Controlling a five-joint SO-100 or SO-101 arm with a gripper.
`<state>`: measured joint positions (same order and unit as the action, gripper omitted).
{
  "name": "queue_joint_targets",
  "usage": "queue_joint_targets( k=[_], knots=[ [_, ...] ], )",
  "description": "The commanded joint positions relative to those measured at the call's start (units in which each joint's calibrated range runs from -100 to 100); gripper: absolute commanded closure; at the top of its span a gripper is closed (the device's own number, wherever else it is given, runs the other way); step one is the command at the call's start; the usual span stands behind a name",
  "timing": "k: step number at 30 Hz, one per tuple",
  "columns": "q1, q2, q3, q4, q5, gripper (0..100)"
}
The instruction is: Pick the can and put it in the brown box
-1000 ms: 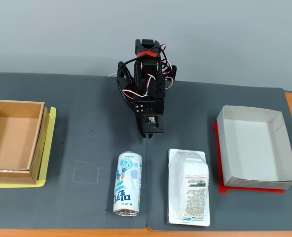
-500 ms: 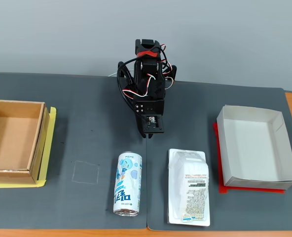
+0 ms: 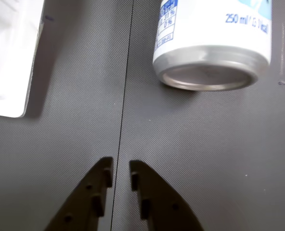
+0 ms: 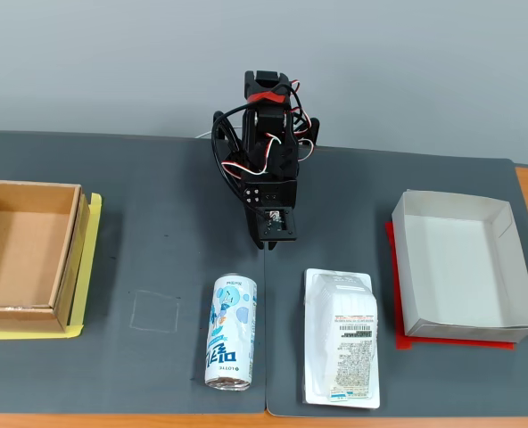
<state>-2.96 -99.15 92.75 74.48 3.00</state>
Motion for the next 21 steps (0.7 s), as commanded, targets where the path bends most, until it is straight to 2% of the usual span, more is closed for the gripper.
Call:
queue_joint_targets(
  k=[1, 14, 21],
  knots=[
    [-0.3, -0.3, -0.5, -0.2, 0.3, 96],
    [0.4, 0.1, -1.0, -0.3, 0.3, 96],
    [0.4, 11.6, -9.1, -8.0, 0.3, 96]
  ],
)
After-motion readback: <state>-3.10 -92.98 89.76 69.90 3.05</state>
